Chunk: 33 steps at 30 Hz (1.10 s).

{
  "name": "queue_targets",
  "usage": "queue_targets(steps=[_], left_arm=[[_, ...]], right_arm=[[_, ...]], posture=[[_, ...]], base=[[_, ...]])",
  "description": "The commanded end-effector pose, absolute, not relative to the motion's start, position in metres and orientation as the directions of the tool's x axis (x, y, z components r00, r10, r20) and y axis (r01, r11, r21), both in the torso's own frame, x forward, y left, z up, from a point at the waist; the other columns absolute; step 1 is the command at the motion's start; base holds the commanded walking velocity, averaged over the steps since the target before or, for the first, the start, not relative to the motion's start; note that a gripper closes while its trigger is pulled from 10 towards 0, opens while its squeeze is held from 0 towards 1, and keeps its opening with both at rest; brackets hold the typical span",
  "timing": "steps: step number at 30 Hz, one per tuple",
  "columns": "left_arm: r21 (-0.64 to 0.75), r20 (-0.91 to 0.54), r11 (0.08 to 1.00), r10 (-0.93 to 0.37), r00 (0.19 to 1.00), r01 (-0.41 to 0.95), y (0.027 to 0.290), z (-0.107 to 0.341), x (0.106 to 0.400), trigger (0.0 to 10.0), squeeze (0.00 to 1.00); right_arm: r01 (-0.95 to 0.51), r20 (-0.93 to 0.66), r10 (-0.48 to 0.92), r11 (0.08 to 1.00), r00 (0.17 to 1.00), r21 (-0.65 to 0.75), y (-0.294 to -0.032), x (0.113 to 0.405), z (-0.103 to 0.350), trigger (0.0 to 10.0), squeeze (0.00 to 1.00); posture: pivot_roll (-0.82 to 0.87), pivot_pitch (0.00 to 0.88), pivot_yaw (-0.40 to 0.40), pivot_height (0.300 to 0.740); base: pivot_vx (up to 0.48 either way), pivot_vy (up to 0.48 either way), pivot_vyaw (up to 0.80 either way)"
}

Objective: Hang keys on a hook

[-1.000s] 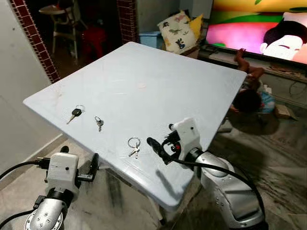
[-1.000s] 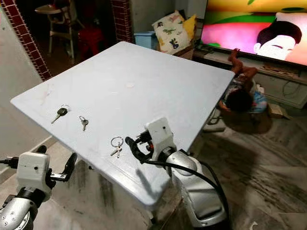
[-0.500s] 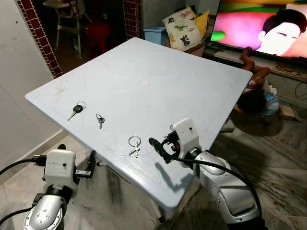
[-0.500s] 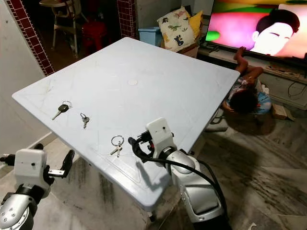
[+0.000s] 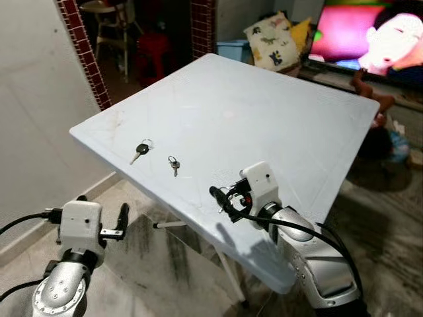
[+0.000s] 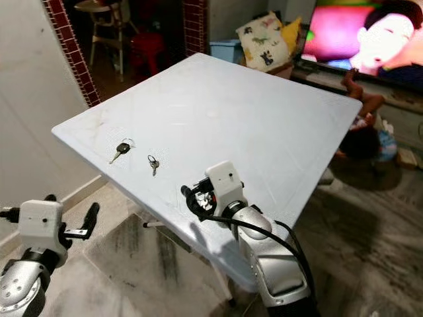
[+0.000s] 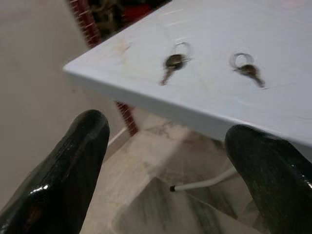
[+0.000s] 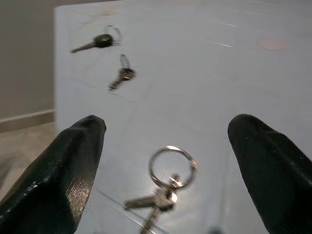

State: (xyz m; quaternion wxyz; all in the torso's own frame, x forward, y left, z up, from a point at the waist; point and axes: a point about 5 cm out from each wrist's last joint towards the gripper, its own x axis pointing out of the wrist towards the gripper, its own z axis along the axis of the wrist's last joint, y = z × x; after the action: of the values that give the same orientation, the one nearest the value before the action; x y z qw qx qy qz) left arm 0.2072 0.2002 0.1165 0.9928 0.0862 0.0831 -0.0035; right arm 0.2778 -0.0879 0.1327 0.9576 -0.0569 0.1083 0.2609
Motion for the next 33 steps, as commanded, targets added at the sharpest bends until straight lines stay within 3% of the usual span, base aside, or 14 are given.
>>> queue_targets(steps=[1, 14, 25, 33], left_arm=[[0.185, -0.16, 0.983, 0.009, 0.987, 0.021, 0.203, 0.118, 0.207, 10.0, 0.0], [0.166, -0.144, 0.985, -0.022, 0.989, 0.046, 0.198, 0.119, 0.218, 10.0, 0.0], [0.109, -0.197, 0.965, -0.216, 0.956, 0.24, 0.169, 0.107, 0.223, 10.0, 0.0], [0.016, -0.271, 0.935, -0.337, 0.902, 0.355, 0.156, 0.096, 0.216, 10.0, 0.0]], right_arm=[[-0.502, -0.211, 0.481, 0.862, 0.851, -0.062, -0.087, 0.279, 0.139, 10.0, 0.0], [-0.409, -0.233, 0.373, 0.902, 0.898, -0.134, -0.101, 0.288, 0.138, 10.0, 0.0], [-0.332, -0.391, 0.241, 0.925, 0.888, -0.184, -0.122, 0.292, 0.107, 10.0, 0.0], [-0.338, -0.408, 0.254, 0.929, 0.877, -0.149, -0.115, 0.296, 0.106, 10.0, 0.0]], posture=[[0.13, 0.014, 0.041, 0.74], [0.11, 0.005, 0.029, 0.74], [0.09, 0.013, 0.005, 0.74], [0.1, 0.016, -0.012, 0.74]], base=[[0.0, 0.0, 0.0], [0.0, 0.0, 0.0], [0.0, 0.0, 0.0], [0.0, 0.0, 0.0]])
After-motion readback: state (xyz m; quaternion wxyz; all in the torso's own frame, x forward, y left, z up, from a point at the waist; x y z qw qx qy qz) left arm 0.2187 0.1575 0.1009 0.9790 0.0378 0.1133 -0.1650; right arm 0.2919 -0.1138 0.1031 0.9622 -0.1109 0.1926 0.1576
